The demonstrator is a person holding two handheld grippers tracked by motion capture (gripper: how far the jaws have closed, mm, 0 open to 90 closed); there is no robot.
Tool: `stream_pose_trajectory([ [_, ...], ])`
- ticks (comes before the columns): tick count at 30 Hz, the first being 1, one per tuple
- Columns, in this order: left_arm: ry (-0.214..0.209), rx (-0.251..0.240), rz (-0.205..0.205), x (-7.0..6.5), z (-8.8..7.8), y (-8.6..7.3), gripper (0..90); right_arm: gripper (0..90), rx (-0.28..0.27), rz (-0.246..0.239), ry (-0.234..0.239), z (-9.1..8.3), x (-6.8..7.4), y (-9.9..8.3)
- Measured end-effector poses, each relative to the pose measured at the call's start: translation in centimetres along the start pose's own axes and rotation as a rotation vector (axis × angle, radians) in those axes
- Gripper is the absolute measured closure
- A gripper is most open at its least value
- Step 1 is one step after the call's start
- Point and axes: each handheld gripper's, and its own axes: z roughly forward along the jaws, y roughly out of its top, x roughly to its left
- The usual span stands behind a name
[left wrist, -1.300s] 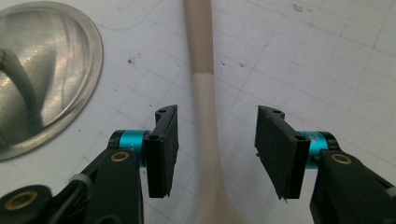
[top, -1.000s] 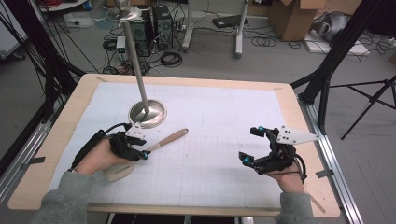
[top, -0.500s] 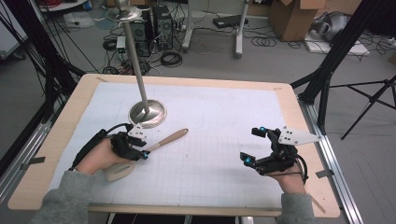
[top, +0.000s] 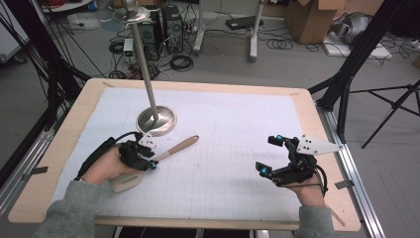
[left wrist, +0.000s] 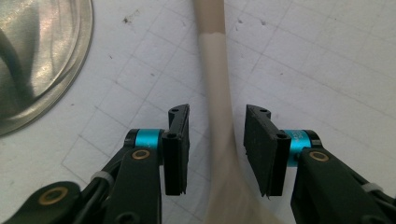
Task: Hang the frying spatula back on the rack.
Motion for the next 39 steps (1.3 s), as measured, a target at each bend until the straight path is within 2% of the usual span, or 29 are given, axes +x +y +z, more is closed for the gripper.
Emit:
stream_pose_trajectory([
  [10, -0.024, 0.009, 0.000, 0.22, 0.12, 0.03, 66.0, 1.2, 0.000, 0.006, -0.001, -0.09, 0.00, -0.08],
  [12, -0.033, 0.004, -0.016, 0.20, 0.16, 0.01, 67.5, 1.2, 0.001, 0.004, 0.000, -0.10, 0.00, -0.10],
  [16, -0.045, 0.002, -0.020, 0.29, 0.19, -0.02, 69.7, 1.2, -0.001, 0.003, -0.002, -0.11, -0.01, -0.11],
  [25, -0.047, -0.001, -0.024, 0.29, 0.18, -0.07, 70.8, 1.2, -0.005, 0.000, -0.009, -0.27, -0.04, -0.13],
  [29, -0.039, 0.010, -0.021, 0.33, 0.09, -0.05, 74.3, 1.2, -0.004, 0.001, -0.009, -0.32, -0.05, -0.19],
  [35, -0.034, 0.007, -0.039, 0.23, 0.15, -0.01, 75.1, 1.2, 0.002, 0.008, -0.006, -0.25, -0.02, -0.23],
  [39, -0.033, 0.000, -0.013, 0.14, 0.12, -0.07, 75.7, 1.2, 0.006, 0.011, -0.006, -0.19, 0.02, -0.24],
])
